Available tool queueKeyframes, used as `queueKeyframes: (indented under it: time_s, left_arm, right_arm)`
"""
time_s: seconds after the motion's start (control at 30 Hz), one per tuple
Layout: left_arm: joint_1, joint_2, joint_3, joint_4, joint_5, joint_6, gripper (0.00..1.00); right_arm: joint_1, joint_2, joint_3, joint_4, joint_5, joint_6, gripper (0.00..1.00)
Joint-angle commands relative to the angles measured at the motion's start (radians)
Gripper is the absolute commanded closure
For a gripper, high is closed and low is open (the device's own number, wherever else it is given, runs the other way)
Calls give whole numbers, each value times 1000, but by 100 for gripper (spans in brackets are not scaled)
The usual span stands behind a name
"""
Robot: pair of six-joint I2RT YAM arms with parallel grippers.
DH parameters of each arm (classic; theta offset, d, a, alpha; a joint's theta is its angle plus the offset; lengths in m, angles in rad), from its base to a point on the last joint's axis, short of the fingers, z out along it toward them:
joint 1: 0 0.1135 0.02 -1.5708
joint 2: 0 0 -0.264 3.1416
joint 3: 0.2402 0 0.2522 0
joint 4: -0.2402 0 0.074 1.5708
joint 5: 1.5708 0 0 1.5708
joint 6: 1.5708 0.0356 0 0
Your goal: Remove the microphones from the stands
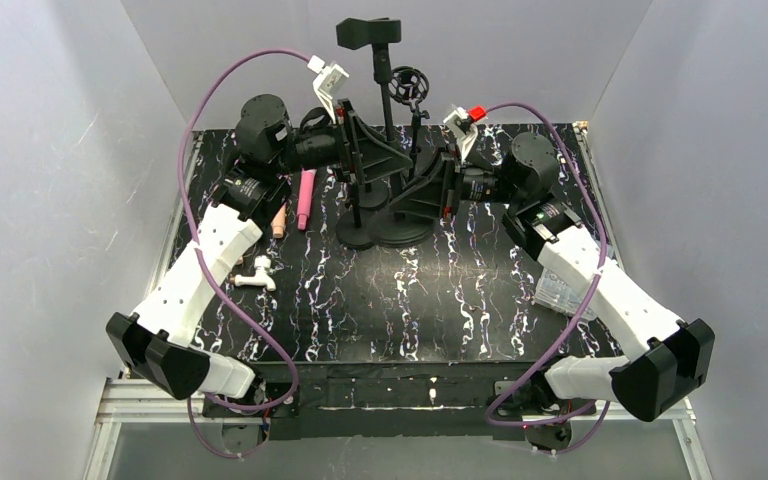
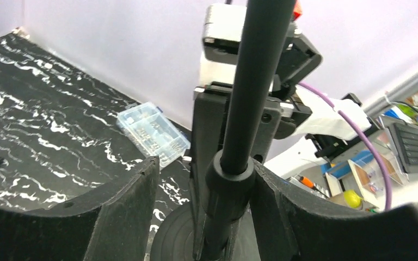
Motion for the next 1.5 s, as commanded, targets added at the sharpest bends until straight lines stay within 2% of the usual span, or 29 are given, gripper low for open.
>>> queueKeyframes:
  time_s: [0.0, 0.1, 0.17, 0.23, 0.3, 0.33, 0.4, 0.5, 0.57, 0.67, 0.7, 0.8, 0.9, 1.0, 1.03, 1.1, 1.2, 1.27, 1.33, 1.4, 1.47]
  left_arm:
    - [10, -33, 12, 141, 145, -80, 44]
    - [15, -27, -2, 197, 183, -124, 51]
    - [18, -25, -8, 222, 201, -146, 62]
    - [20, -24, -11, 235, 211, -159, 75]
    - [19, -15, -10, 235, 214, -168, 94]
    - [20, -15, -13, 236, 211, -169, 100]
    - [19, -14, -30, 233, 179, -168, 100]
    - [8, -27, -65, 191, 59, -135, 100]
    - [-27, -47, -67, 66, -128, -45, 100]
    - [-139, -42, -15, -169, -550, 109, 100]
    - [-164, -37, -10, -201, -665, 112, 100]
    - [-210, -20, -2, -240, -882, 114, 100]
    - [-246, -4, 27, -267, -969, 140, 100]
    - [-250, 6, 51, -293, -958, 160, 100]
    - [-249, 6, 57, -295, -940, 169, 89]
    - [-250, -3, 62, -293, -890, 200, 57]
    - [-243, -24, 62, -273, -786, 252, 31]
    - [-214, -32, 77, -275, -687, 265, 23]
    - [-168, -38, 88, -275, -563, 259, 21]
    - [-110, -59, 61, -207, -395, 232, 19]
    - [-56, -81, 15, -92, -168, 170, 18]
  right_arm:
    - [1, -11, -9, 141, -72, 38, 99]
    - [1, -6, -15, 123, -61, 20, 99]
    - [1, -4, -19, 98, -53, 2, 99]
    - [1, -4, -15, 56, -26, -25, 99]
    - [1, -7, 3, -11, 25, -66, 99]
    - [1, -6, 19, -53, 57, -92, 99]
    - [1, -7, 54, -137, 130, -142, 99]
    - [18, -21, 86, -222, 270, -202, 99]
    - [58, -29, 107, -281, 395, -241, 99]
    - [181, -31, 134, -358, 653, -330, 99]
    - [215, -31, 136, -366, 727, -347, 99]
    - [288, -28, 132, -367, 915, -386, 99]
    - [304, -28, 127, -354, 996, -415, 99]
    - [303, -22, 139, -363, 993, -455, 99]
    - [301, -19, 147, -374, 972, -467, 99]
    - [286, -16, 162, -391, 896, -486, 99]
    - [242, -19, 166, -396, 736, -486, 99]
    - [209, -28, 158, -384, 636, -476, 99]
    - [172, -39, 147, -361, 526, -451, 99]
    - [134, -47, 138, -337, 430, -425, 99]
    - [102, -49, 134, -324, 355, -404, 99]
